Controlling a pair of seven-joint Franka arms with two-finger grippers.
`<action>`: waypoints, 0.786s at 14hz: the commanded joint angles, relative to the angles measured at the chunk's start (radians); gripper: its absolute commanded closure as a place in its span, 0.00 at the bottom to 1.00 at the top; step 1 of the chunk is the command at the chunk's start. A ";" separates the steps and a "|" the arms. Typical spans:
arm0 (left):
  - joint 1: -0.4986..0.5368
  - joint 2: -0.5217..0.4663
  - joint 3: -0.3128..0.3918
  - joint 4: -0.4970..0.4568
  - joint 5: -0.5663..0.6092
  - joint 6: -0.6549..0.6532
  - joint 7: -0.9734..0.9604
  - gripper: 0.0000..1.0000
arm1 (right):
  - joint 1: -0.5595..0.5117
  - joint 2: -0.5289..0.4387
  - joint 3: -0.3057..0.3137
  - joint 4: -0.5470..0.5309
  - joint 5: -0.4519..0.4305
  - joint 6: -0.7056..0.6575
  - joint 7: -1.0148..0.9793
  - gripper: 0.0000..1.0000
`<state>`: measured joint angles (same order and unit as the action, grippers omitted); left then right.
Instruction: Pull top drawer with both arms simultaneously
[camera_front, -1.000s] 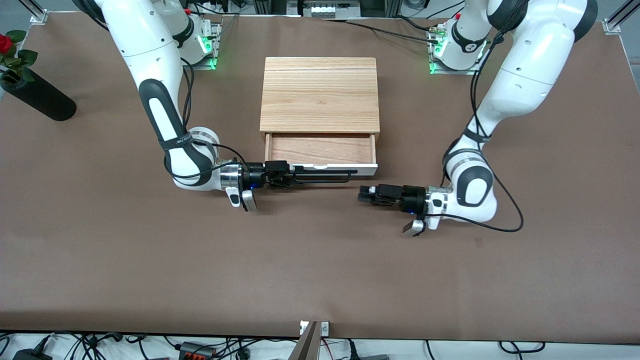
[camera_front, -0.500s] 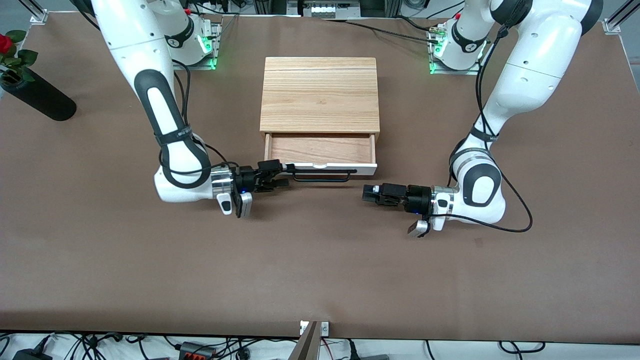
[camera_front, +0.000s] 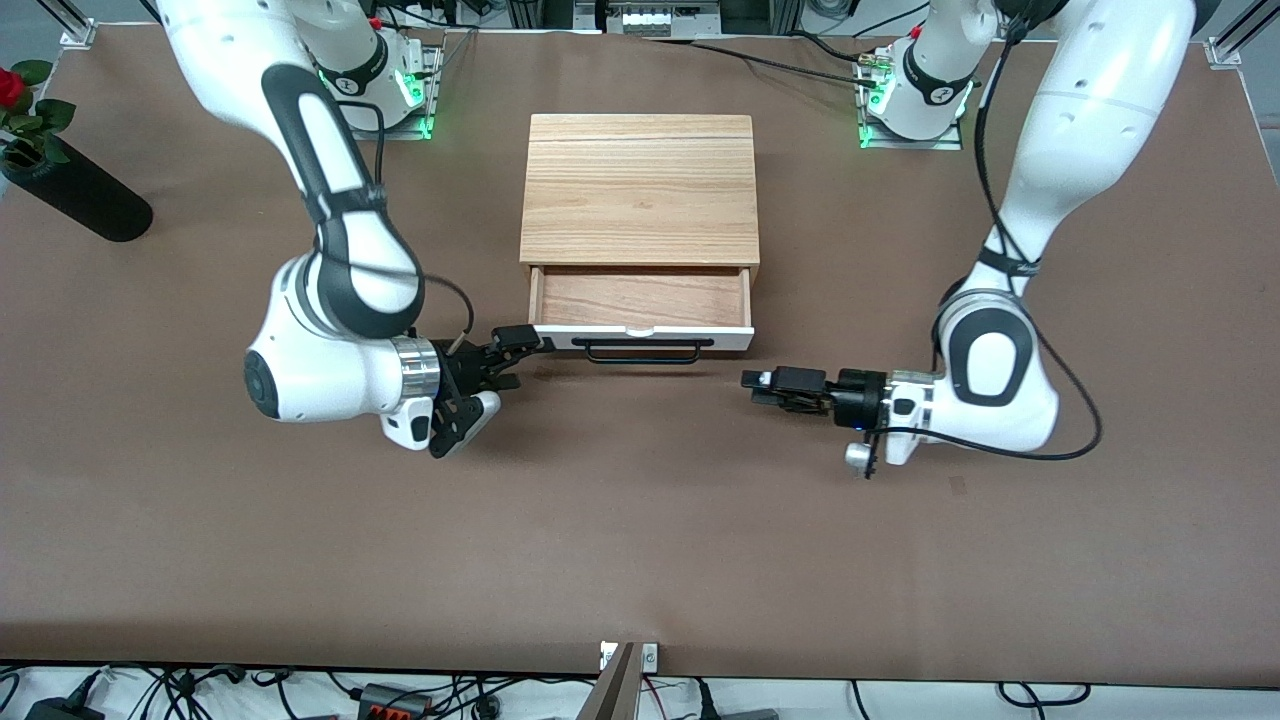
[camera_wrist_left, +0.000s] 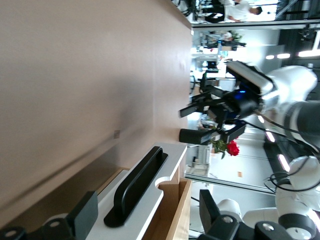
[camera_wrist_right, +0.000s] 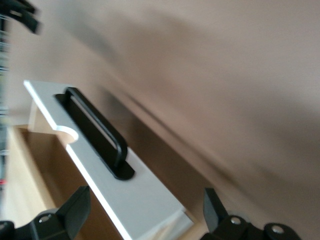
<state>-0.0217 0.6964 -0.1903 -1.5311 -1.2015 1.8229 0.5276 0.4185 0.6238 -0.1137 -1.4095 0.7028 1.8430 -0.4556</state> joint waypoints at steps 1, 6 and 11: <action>0.009 -0.060 0.005 0.018 0.133 0.006 -0.113 0.11 | 0.009 -0.059 -0.001 0.018 -0.209 -0.013 0.107 0.00; 0.046 -0.098 0.008 0.166 0.411 -0.109 -0.342 0.00 | 0.000 -0.150 -0.004 0.018 -0.639 -0.135 0.214 0.00; 0.048 -0.161 0.009 0.226 0.697 -0.216 -0.526 0.00 | -0.006 -0.226 -0.035 0.084 -0.816 -0.290 0.241 0.00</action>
<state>0.0301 0.5713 -0.1838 -1.3151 -0.5719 1.6562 0.0745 0.4158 0.4318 -0.1390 -1.3644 -0.0896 1.6186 -0.2364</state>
